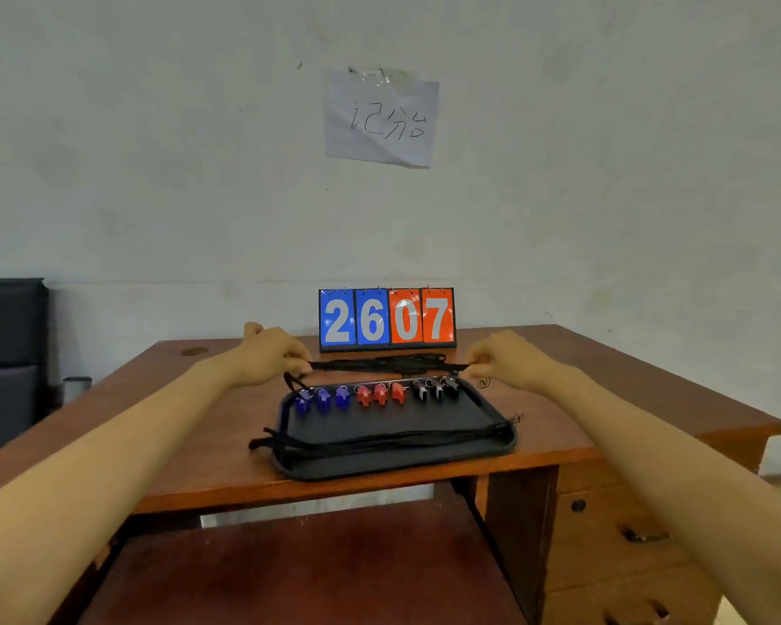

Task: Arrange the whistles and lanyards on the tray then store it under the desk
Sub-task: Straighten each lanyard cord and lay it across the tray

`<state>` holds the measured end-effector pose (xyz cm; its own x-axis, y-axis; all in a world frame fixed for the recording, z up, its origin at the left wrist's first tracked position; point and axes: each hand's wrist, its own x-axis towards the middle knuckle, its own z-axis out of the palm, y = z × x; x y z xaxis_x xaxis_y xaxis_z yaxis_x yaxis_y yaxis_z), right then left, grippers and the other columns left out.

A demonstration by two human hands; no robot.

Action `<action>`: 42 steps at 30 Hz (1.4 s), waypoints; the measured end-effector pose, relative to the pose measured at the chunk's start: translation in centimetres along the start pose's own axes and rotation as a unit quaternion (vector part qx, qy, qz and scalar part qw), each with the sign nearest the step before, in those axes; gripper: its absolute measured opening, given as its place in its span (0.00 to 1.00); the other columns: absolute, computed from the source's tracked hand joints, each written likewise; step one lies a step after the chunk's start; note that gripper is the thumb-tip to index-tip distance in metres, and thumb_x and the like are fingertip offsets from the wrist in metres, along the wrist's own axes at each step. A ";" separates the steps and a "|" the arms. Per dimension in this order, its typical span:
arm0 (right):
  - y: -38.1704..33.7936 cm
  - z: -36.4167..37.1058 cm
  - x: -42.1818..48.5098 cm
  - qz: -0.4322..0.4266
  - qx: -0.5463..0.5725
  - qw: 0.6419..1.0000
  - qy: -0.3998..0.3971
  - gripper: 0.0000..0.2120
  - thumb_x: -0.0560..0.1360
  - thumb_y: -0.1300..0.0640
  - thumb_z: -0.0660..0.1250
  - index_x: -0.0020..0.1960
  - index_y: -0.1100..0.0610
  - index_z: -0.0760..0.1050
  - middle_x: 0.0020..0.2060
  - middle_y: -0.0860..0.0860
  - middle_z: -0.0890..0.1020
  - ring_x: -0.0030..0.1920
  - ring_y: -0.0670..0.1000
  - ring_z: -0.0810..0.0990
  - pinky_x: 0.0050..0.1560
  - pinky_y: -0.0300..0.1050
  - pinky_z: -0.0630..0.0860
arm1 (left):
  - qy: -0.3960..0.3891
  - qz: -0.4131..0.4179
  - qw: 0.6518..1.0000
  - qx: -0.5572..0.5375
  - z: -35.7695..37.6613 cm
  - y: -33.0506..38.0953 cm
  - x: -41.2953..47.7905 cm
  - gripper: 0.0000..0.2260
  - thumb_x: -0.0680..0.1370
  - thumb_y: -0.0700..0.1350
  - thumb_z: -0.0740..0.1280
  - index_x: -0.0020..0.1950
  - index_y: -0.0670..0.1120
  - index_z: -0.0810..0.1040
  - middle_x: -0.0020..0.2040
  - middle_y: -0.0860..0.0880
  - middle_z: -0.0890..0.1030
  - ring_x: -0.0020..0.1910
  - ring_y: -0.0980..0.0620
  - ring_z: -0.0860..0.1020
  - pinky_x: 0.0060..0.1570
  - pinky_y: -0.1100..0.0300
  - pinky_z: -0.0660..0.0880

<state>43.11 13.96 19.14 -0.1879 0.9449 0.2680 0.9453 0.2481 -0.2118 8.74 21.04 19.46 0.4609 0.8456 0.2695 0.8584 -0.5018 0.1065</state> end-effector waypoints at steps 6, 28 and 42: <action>3.0 1.8 -2.8 0.059 0.003 0.998 -0.014 0.07 0.73 0.52 0.69 0.38 0.49 0.73 0.37 0.46 0.78 0.41 0.47 0.76 0.39 0.38 0.69 | -0.043 -0.022 0.999 0.014 3.1 -0.8 -2.5 0.10 0.80 0.51 0.60 0.56 0.54 0.79 0.40 0.60 0.76 0.50 0.55 0.71 0.56 0.54 0.55; 6.0 7.3 -1.8 0.117 -0.034 0.992 0.015 0.11 0.78 0.56 0.62 0.55 0.55 0.80 0.53 0.52 0.83 0.50 0.51 0.81 0.55 0.47 0.78 | 0.017 -0.098 0.995 0.032 8.8 -1.2 -2.7 0.11 0.78 0.57 0.60 0.52 0.58 0.81 0.58 0.54 0.77 0.59 0.52 0.70 0.56 0.52 0.58; 4.0 7.2 0.0 0.058 -0.058 0.994 -0.079 0.16 0.77 0.49 0.63 0.62 0.53 0.74 0.60 0.51 0.78 0.60 0.52 0.76 0.63 0.52 0.72 | -0.052 -0.023 0.998 0.002 8.9 0.2 -1.8 0.14 0.74 0.62 0.61 0.53 0.58 0.78 0.48 0.57 0.75 0.54 0.56 0.69 0.56 0.54 0.56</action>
<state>44.93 16.51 11.49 -0.1071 0.9896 0.0964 0.9858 0.1184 -0.1194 10.07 21.00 10.49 0.4411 0.8825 0.1629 0.8803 -0.4608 0.1128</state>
